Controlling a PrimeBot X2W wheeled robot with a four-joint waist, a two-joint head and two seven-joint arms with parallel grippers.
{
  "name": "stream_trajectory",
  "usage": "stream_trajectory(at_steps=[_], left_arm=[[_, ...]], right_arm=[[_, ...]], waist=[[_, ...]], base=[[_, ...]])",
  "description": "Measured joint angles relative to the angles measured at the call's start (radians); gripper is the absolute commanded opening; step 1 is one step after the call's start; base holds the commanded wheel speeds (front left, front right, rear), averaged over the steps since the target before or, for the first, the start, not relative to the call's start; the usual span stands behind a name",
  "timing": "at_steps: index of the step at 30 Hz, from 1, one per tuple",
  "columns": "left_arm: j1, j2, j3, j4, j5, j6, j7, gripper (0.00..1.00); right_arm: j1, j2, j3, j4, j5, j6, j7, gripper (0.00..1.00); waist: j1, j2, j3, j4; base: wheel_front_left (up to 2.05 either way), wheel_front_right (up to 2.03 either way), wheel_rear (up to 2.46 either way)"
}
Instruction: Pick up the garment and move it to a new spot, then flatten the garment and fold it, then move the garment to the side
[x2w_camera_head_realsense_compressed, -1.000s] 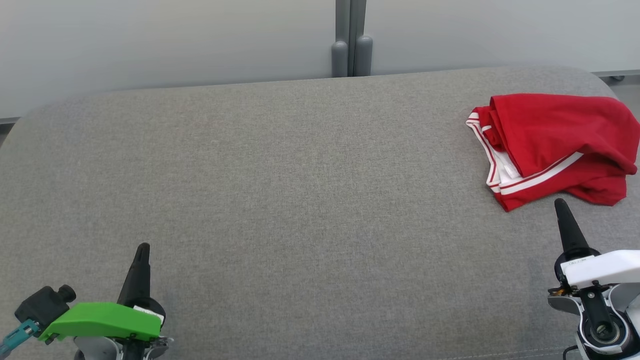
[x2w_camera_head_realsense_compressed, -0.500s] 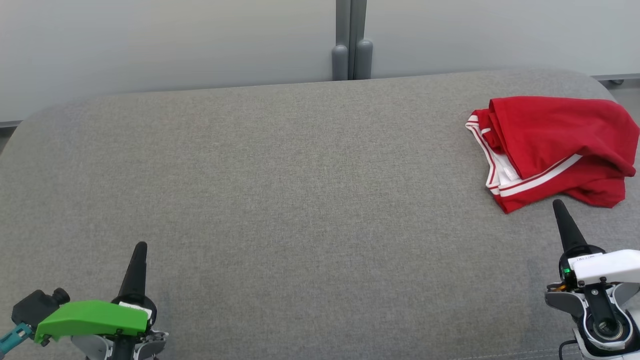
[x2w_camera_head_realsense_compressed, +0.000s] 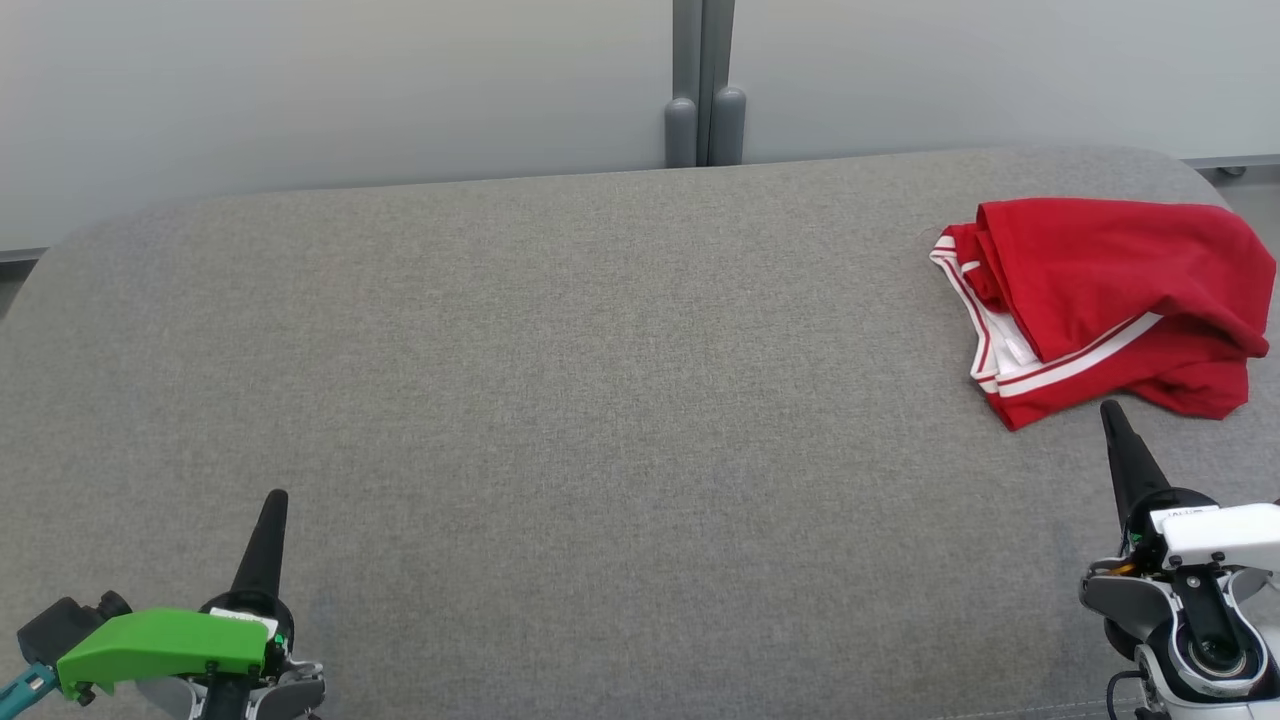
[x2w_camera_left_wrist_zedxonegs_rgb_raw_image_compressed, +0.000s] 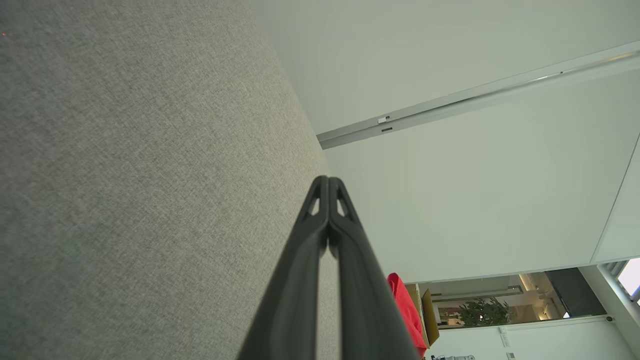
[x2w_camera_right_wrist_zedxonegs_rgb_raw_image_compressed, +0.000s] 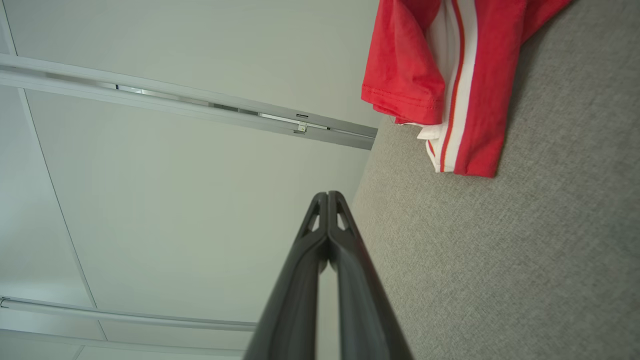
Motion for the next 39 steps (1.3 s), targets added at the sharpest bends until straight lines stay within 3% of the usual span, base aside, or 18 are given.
stream_trajectory(at_steps=[21,39], left_arm=[[-0.029,-0.013,0.060,0.062,-0.232,-0.051,0.056,0.00],[-0.036,-0.022,0.061,0.071,-0.232,-0.051,0.056,0.00]], right_arm=[[-0.025,0.060,-0.060,0.068,0.214,0.051,0.059,0.00],[-0.038,0.065,-0.064,0.077,0.215,0.057,0.062,0.00]], waist=[[0.0000,0.0000,-0.014,0.001],[0.0000,0.0000,-0.015,0.001]], base=[[0.00,0.00,0.00],[0.00,0.00,0.00]])
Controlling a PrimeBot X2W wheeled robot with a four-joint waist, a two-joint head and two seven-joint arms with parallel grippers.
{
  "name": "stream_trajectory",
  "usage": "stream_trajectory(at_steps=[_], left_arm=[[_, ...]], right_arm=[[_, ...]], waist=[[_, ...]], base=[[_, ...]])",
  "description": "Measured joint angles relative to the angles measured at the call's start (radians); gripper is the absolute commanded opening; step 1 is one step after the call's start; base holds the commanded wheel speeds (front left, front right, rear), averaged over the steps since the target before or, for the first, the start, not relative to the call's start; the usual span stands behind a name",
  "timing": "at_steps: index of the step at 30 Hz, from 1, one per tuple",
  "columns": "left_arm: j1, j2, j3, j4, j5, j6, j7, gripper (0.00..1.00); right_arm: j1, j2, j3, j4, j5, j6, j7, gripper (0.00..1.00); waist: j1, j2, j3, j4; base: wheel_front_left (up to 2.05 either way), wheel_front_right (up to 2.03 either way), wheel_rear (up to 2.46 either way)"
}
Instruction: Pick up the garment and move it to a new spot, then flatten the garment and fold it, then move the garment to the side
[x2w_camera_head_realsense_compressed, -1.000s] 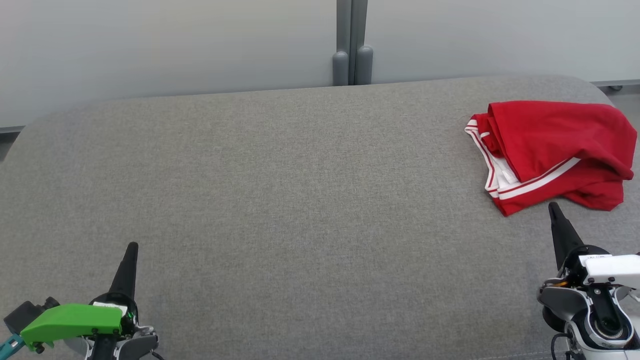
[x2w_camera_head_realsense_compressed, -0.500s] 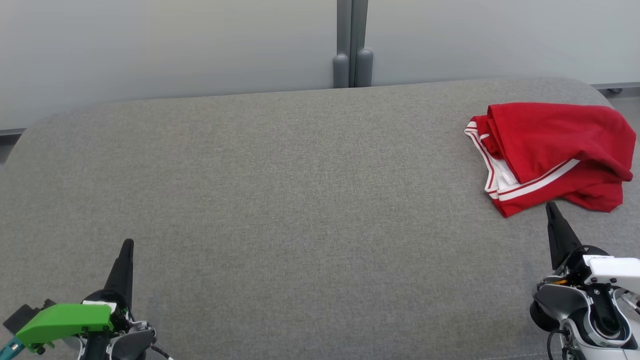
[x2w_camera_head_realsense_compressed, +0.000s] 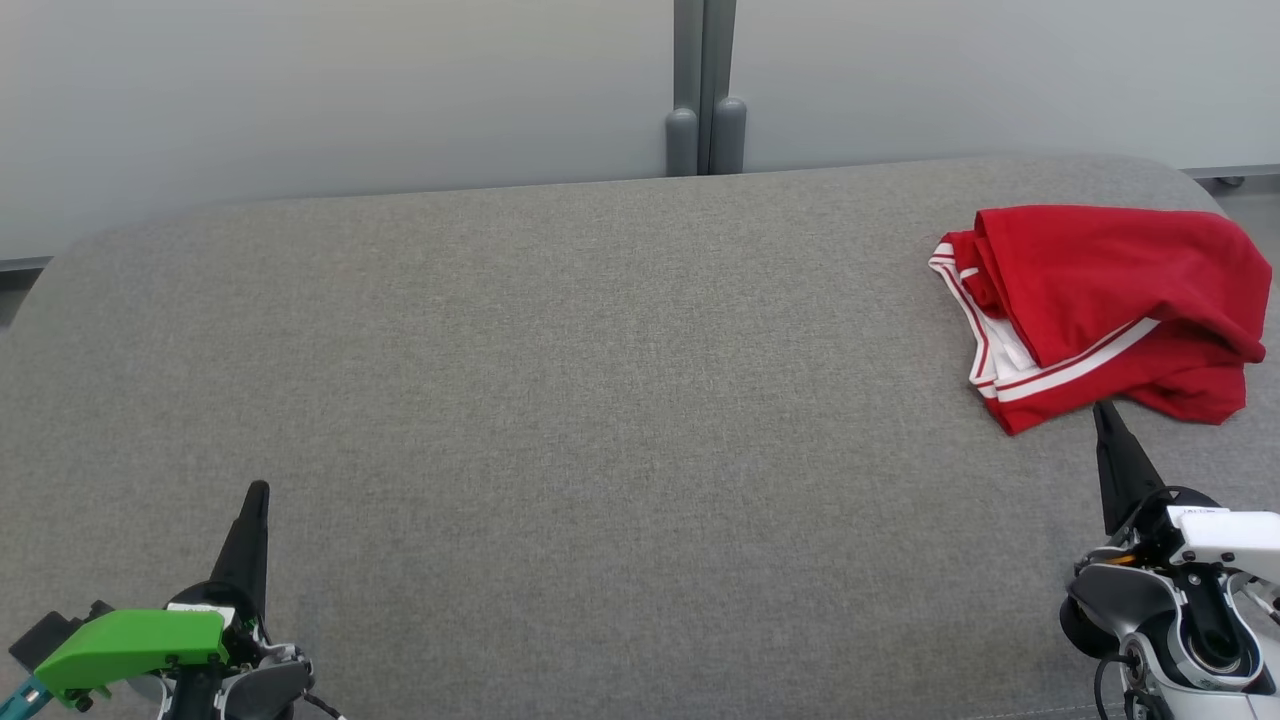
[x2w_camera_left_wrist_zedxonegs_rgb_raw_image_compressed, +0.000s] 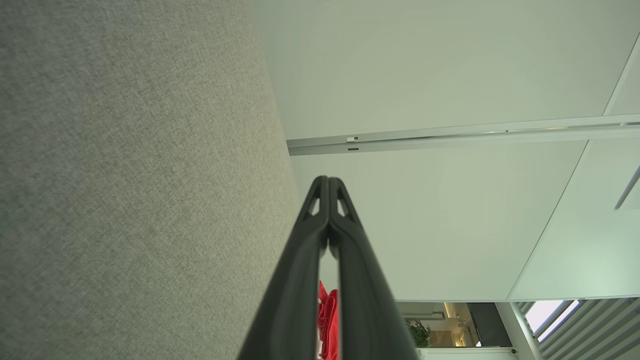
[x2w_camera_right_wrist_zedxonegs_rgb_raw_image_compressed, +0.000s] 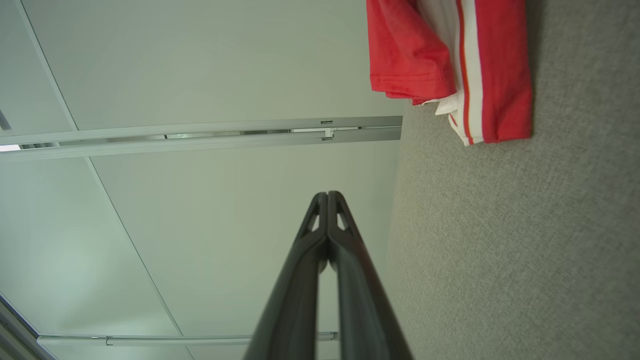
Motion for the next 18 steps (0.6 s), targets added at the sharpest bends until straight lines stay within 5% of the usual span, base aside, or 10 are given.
stream_trajectory(at_steps=[18], left_arm=[[-0.001,0.000,0.001,0.011,0.000,0.000,0.000,0.00]], right_arm=[[-0.001,0.000,-0.002,0.005,0.000,0.000,0.004,0.00]], waist=[[0.0000,0.0000,0.000,0.000]], base=[[0.00,0.00,0.00]])
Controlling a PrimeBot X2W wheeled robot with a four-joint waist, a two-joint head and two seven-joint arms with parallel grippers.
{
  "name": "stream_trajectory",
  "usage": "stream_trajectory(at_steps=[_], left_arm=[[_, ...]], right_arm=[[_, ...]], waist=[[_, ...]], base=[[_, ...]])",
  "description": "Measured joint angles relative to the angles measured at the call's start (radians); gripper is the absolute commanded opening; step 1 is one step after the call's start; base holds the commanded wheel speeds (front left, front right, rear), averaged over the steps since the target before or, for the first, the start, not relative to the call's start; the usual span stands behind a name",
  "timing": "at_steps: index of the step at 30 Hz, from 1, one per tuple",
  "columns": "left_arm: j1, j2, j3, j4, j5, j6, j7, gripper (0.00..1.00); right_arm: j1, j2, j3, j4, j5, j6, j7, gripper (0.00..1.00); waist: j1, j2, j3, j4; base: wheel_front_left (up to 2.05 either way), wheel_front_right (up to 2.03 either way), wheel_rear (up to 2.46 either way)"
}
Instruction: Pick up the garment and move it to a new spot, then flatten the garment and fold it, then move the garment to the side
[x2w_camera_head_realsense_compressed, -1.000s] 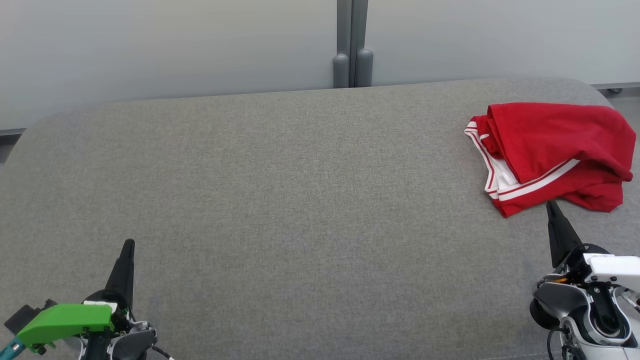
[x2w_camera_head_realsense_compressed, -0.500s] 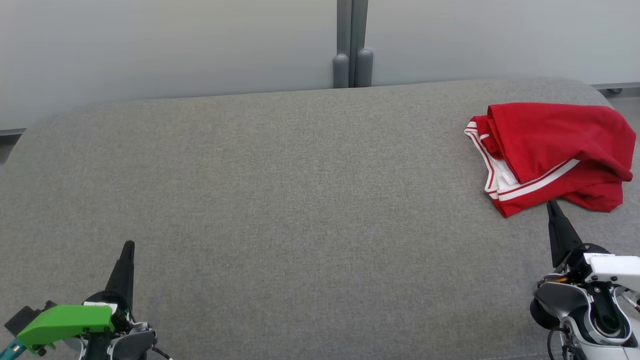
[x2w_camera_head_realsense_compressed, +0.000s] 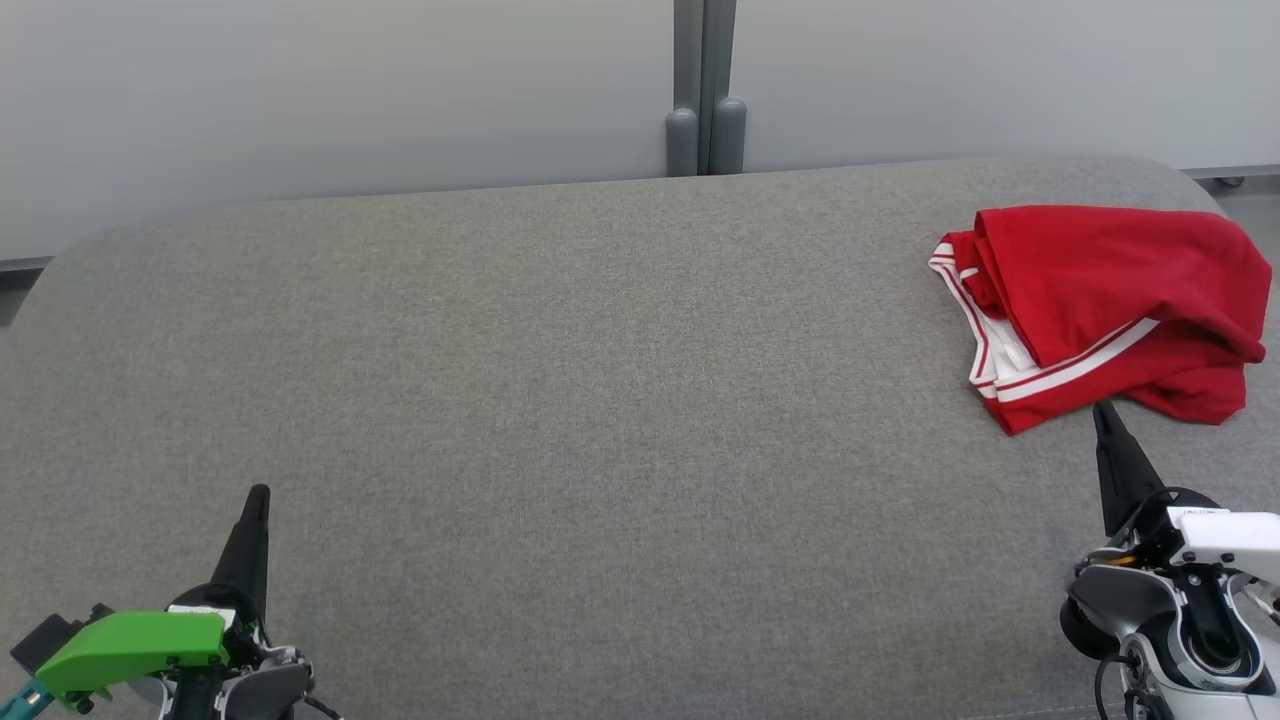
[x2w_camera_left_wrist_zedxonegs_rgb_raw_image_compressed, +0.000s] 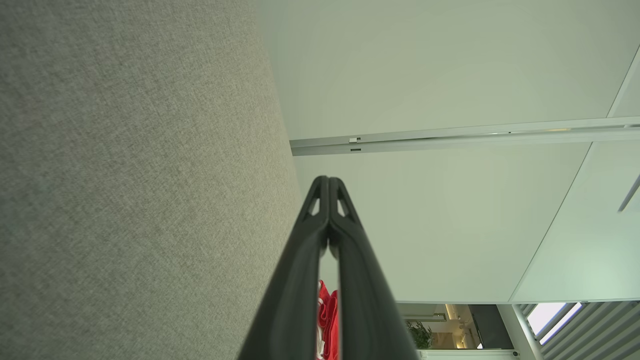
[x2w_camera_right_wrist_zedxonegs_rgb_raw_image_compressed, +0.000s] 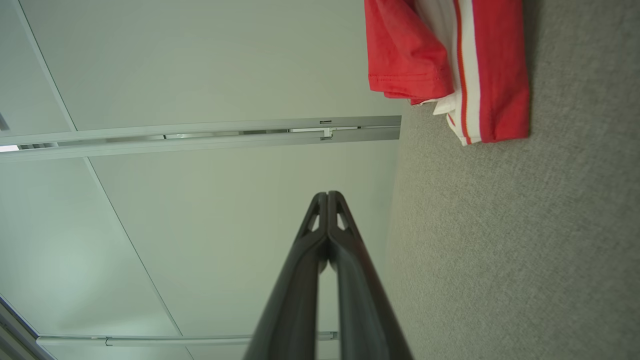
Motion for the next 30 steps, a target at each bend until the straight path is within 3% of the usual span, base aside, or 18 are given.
stream_trajectory(at_steps=[30], left_arm=[[-0.002,-0.002,0.002,0.005,0.000,-0.001,0.007,0.00]], right_arm=[[-0.001,0.002,-0.002,0.006,0.000,0.000,0.000,0.00]], waist=[[0.0000,0.0000,0.000,0.000]], base=[[0.00,0.00,0.00]])
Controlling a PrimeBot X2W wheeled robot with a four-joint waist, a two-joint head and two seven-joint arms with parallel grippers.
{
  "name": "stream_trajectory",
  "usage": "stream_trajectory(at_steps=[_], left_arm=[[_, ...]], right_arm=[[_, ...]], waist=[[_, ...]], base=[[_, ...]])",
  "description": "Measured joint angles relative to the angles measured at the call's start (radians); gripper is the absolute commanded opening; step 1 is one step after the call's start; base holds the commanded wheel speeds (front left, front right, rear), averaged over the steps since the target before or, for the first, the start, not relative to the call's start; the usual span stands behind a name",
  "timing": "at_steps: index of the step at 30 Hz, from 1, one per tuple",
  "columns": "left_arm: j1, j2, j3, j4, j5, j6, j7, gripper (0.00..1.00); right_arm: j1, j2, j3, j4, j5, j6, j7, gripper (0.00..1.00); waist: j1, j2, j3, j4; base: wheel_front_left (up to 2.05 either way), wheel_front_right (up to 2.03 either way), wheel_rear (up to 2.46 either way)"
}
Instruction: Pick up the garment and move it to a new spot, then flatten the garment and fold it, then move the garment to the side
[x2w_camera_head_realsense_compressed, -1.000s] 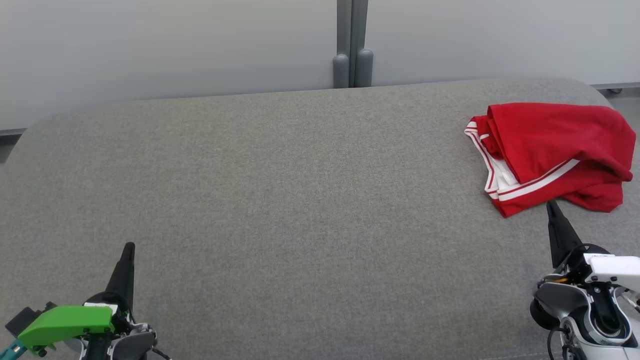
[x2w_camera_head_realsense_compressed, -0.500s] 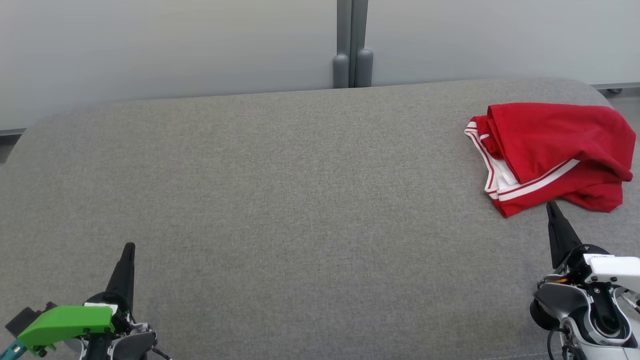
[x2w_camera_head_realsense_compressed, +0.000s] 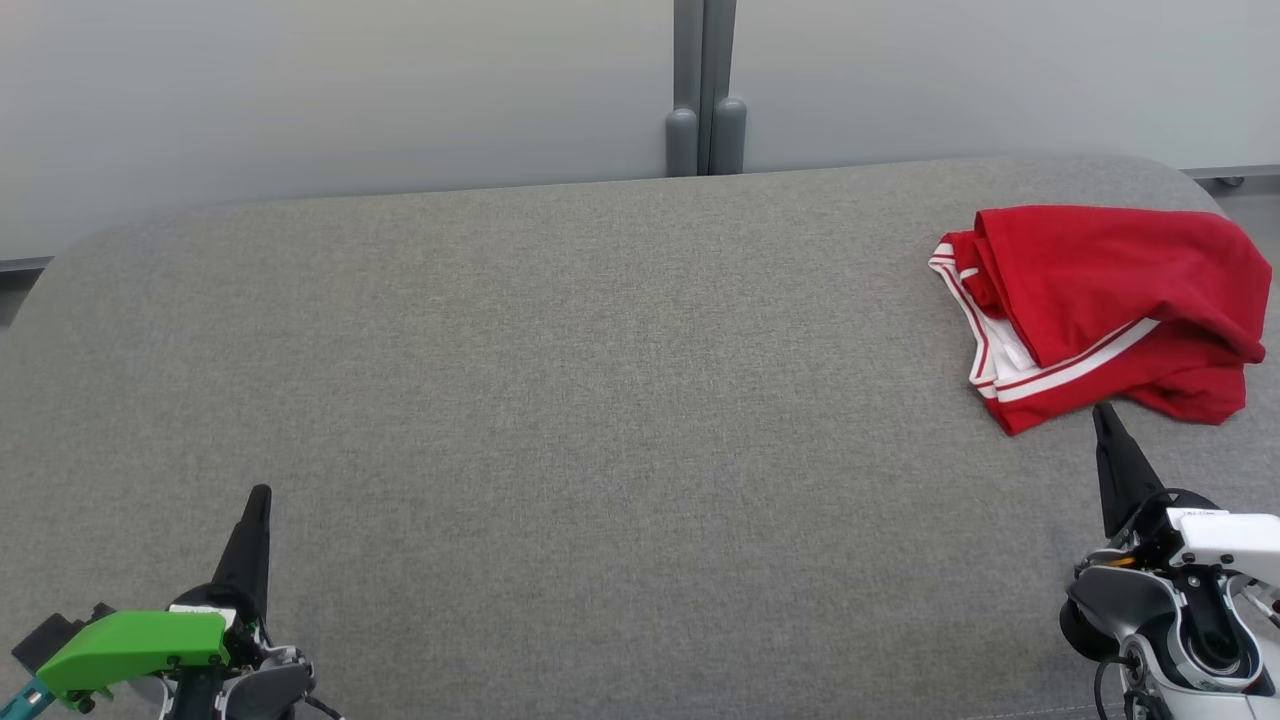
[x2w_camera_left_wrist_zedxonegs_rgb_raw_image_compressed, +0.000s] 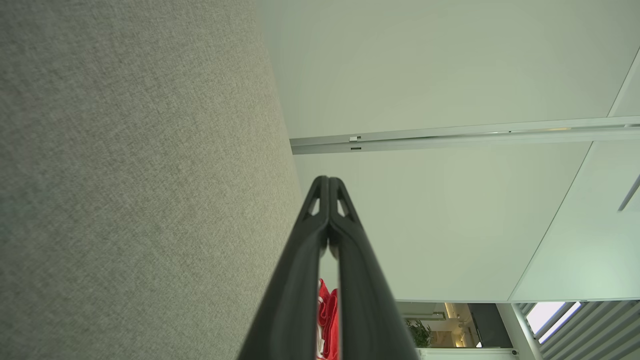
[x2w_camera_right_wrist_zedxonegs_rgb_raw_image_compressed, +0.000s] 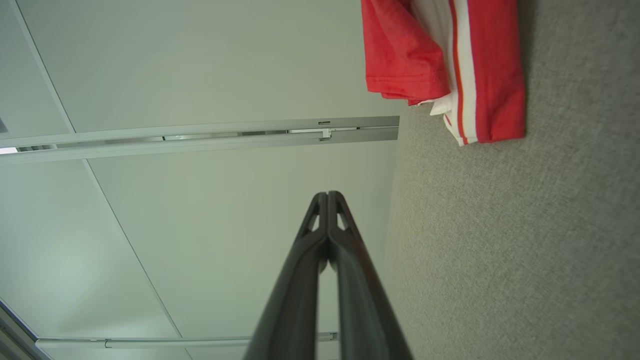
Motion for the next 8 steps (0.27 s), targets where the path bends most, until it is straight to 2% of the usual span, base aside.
stream_trajectory(at_steps=[8], left_arm=[[-0.001,0.000,0.001,0.000,0.000,0.000,0.000,0.00]], right_arm=[[0.000,0.001,-0.001,0.001,0.000,0.002,0.000,0.00]], waist=[[0.0000,0.0000,0.000,0.000]], base=[[0.00,0.00,0.00]])
